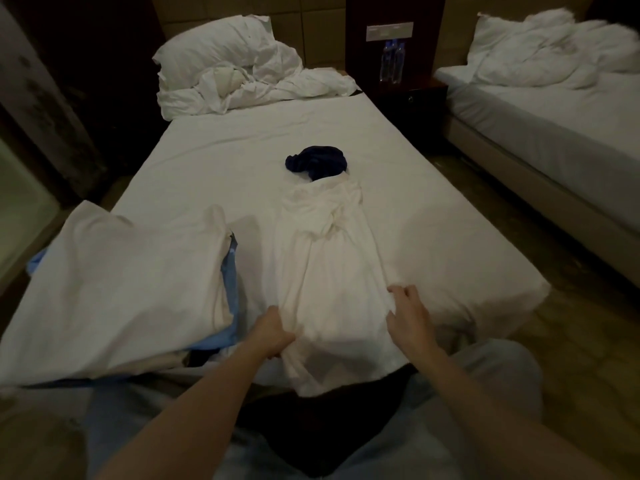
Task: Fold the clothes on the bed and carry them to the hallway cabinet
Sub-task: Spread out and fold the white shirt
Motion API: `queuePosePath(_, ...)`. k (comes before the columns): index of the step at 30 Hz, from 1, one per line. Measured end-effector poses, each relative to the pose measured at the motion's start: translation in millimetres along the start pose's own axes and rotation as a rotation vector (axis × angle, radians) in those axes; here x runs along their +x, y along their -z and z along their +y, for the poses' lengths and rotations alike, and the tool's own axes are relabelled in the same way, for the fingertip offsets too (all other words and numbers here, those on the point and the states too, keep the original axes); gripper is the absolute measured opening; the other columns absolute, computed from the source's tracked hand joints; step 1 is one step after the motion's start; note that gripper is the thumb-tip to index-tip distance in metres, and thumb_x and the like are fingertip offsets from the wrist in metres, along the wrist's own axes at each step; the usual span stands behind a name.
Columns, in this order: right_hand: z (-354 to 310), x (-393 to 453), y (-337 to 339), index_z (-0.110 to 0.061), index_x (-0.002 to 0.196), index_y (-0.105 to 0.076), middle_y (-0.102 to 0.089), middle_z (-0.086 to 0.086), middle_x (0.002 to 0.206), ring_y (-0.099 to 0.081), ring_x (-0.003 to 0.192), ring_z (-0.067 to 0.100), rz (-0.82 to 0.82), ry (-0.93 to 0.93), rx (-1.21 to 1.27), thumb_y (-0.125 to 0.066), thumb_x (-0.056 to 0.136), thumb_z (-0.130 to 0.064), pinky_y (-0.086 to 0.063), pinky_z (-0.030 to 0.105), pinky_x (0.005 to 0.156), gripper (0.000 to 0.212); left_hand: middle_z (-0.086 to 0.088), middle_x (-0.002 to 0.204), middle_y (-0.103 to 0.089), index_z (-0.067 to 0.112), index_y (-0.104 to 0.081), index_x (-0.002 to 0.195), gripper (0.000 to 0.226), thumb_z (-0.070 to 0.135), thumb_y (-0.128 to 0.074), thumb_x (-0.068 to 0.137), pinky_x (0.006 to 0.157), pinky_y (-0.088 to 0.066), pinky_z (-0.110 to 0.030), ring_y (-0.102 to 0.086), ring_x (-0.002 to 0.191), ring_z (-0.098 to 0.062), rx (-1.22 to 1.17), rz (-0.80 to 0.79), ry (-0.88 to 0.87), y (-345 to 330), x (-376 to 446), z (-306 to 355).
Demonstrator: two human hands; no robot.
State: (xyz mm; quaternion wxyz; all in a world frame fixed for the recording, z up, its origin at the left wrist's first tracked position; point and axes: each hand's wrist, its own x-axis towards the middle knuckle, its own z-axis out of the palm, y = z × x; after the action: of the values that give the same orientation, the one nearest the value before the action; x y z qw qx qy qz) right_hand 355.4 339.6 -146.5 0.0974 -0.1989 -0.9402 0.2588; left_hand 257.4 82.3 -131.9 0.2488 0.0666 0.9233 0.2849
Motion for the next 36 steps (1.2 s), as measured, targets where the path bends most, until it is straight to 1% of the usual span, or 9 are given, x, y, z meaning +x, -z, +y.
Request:
queuePosePath(4,-15,-9,-12,-0.015,0.131,-0.054,-0.049,0.005,0.124,-0.059,0.097,0.025,-0.138,0.179,0.022,-0.059,0.092,-0.018,-0.049,0.037,0.089,0.039,-0.006,0.077,-0.065,0.015,-0.056,0.1,0.033,0.042,-0.071,0.087,0.043,-0.052,-0.027,-0.064,0.05,-0.014,0.026,-0.107,-0.033,-3,-9,23)
queuePosePath(7,-14,-14,-14,-0.016,0.131,-0.055,-0.053,0.0,0.124,-0.053,0.096,0.009,-0.237,0.302,0.083,-0.054,0.095,-0.011,-0.043,0.023,0.089,0.036,-0.008,0.077,-0.071,0.012,-0.064,0.087,0.039,0.051,-0.061,0.092,0.057,-0.059,-0.033,-0.07,0.061,-0.021,0.057,-0.087,-0.099,-3,-6,26)
queuePosePath(11,20,-11,-12,-0.009,0.122,-0.059,-0.057,0.008,0.125,-0.054,0.115,0.024,-0.203,0.416,-0.079,-0.06,0.069,0.015,-0.046,0.032,0.095,0.058,0.001,0.105,-0.064,0.02,-0.066,0.096,0.012,0.028,-0.06,0.091,0.084,-0.052,-0.031,-0.062,0.091,-0.016,0.496,0.063,-0.532,3,7,-3)
queuePosePath(14,39,-6,-7,-0.009,0.11,-0.064,-0.061,0.011,0.117,-0.061,0.108,0.032,-0.298,0.574,-0.286,-0.071,0.05,0.011,-0.053,0.035,0.085,0.064,0.002,0.125,-0.057,0.022,-0.066,0.113,0.037,0.018,-0.067,0.076,0.1,-0.044,-0.031,-0.053,0.113,-0.018,0.859,0.088,-0.92,-2,20,-29)
queuePosePath(17,41,0,-5,-0.014,0.109,-0.067,-0.063,0.012,0.12,-0.061,0.112,0.031,-0.34,0.727,-0.506,-0.073,0.049,-0.003,-0.052,0.037,0.091,0.061,-0.003,0.131,-0.057,0.022,-0.059,0.124,0.063,0.019,-0.076,0.064,0.108,-0.042,-0.037,-0.053,0.121,-0.022,0.963,0.123,-1.054,-8,27,-39)
queuePosePath(21,30,8,-4,-0.022,0.111,-0.061,-0.061,0.01,0.122,-0.061,0.109,0.03,-0.36,0.738,-0.659,-0.057,0.065,-0.014,-0.051,0.039,0.086,0.047,-0.01,0.124,-0.062,0.024,-0.059,0.124,0.077,0.016,-0.087,0.053,0.092,-0.053,-0.036,-0.063,0.111,-0.03,0.983,0.109,-1.041,-18,29,-34)
queuePosePath(25,26,15,-20,-0.023,0.107,-0.05,-0.055,0.009,0.113,-0.057,0.099,0.031,-0.399,0.652,-0.734,-0.082,0.059,-0.018,-0.046,0.04,0.076,0.058,-0.008,0.101,-0.062,0.024,-0.067,0.104,0.035,0.022,-0.062,0.07,0.08,-0.056,-0.036,-0.054,0.097,-0.028,0.884,0.232,-1.063,-34,34,-24)
queuePosePath(29,32,19,-28,-0.022,0.103,-0.056,-0.06,0.006,0.106,-0.059,0.092,0.03,-0.291,0.625,-0.641,-0.059,0.07,-0.023,-0.044,0.041,0.077,0.034,-0.002,0.09,-0.061,0.023,-0.073,0.085,0.029,0.035,-0.048,0.08,0.073,-0.054,-0.036,-0.053,0.089,-0.022,0.68,0.223,-0.955,-39,42,-14)
queuePosePath(36,-7,60,-4,-0.005,0.09,-0.066,-0.068,0.019,0.097,-0.063,0.09,0.033,-0.254,0.222,-0.101,-0.047,0.101,-0.031,-0.038,0.036,0.073,0.034,-0.009,0.081,-0.059,0.015,-0.053,0.074,0.032,0.027,-0.045,0.103,0.072,-0.044,-0.034,-0.055,0.078,-0.023,-0.346,0.118,-0.215,6,48,31)
